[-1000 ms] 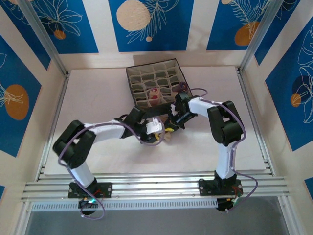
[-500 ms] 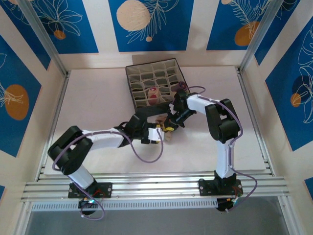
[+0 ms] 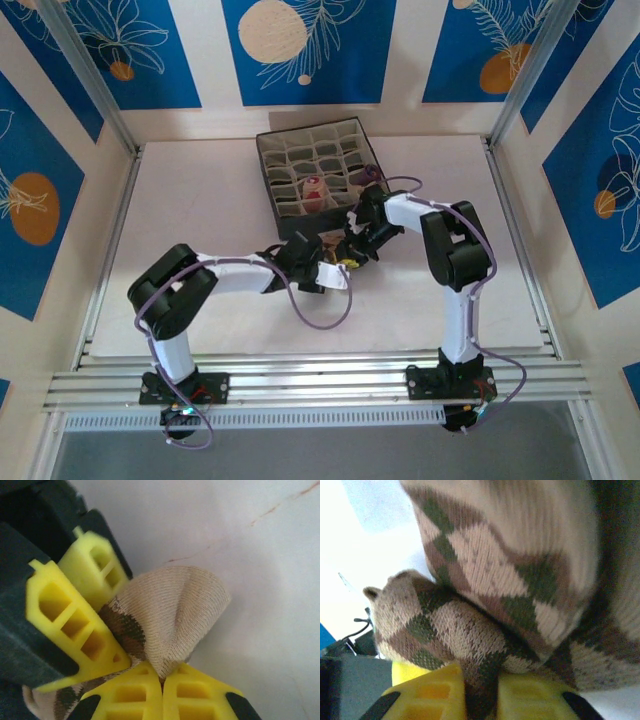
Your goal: Roll the socks
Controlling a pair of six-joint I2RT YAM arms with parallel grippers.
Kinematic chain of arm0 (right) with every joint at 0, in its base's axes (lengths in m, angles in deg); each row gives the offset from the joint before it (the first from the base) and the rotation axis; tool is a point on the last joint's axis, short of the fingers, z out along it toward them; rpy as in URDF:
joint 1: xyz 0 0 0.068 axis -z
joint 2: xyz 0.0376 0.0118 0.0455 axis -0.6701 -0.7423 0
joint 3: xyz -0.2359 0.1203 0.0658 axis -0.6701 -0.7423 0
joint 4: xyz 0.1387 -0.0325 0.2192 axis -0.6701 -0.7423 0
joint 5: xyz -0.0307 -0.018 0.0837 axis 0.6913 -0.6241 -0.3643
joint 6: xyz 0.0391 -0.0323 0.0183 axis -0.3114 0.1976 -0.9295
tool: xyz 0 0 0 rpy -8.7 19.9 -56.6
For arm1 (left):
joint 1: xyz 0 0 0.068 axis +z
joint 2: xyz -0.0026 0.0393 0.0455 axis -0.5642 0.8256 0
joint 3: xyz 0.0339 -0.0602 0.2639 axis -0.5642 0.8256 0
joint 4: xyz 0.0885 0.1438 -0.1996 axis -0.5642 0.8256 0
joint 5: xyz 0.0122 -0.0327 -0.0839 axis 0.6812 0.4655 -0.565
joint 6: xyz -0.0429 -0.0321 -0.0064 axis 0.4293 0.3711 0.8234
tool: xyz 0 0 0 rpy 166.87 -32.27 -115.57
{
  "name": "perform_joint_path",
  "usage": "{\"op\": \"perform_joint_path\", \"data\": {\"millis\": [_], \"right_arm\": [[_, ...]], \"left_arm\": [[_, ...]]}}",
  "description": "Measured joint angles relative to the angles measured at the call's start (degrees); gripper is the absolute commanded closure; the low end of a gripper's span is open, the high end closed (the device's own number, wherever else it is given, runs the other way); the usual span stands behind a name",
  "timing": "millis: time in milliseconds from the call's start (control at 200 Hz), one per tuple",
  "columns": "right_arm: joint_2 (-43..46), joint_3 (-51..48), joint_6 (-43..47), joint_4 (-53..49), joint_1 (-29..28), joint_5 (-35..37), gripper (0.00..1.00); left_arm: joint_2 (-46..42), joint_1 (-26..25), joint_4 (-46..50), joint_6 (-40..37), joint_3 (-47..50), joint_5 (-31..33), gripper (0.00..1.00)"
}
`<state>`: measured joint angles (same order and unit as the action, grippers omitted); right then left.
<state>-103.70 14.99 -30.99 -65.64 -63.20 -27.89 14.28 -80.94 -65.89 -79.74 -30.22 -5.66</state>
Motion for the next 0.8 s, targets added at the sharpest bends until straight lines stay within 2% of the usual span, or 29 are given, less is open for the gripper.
{"op": "perform_joint_path", "data": {"millis": [135,485,800], "right_arm": [[4.5,-6.8,0.0,1.2,0.2,-1.4,0.58],[23.6,-20.9,-2.5,5.7,5.4,-2.2,0.52],[25.6,-25.0,-5.9,16.2,1.6,-1.9,0.49]], "left_arm": [[0.0,1.5,6.5,3.6,-2.3,-6.1,1.00],[4.3,4.5,24.4,20.7,-12.2,-22.1,1.00],[12.4,9.7,32.0,35.1,-20.6,-36.7,1.00]]}}
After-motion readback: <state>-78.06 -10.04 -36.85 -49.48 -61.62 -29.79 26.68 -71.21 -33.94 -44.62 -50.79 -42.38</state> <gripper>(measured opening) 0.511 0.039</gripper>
